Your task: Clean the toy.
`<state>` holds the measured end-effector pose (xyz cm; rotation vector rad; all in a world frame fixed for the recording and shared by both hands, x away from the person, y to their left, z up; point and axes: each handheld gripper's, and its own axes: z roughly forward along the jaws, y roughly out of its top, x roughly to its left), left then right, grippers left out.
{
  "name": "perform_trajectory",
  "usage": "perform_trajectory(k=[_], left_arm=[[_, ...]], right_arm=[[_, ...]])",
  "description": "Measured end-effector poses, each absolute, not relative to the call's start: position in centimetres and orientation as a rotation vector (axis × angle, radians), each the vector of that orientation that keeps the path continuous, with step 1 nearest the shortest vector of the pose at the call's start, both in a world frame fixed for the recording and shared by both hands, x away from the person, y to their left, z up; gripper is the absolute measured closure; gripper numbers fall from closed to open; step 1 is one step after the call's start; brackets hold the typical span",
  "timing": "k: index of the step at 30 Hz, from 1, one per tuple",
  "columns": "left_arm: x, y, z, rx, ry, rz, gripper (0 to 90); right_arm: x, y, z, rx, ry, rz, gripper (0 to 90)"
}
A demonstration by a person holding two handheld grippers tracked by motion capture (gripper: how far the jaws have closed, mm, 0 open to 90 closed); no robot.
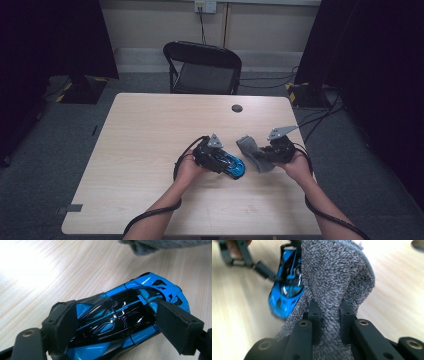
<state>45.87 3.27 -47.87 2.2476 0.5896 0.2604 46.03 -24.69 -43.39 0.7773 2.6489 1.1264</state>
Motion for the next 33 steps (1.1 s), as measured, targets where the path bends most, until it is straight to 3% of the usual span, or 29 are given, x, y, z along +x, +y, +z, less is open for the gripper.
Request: perform_trajectory(k=[11,33], left_arm=[[45.8,3.3,-47.9,2.246,0.588,0.260,17.9],[45.8,3.5,-48.1,2.230,0.581,0.257,17.8]], right_arm=[[49.6,-21.5,-42.8,0.802,2.602,1.103,76.6],[53.3,-16.1,-45.7,0.710,2.623,0.945,76.5]])
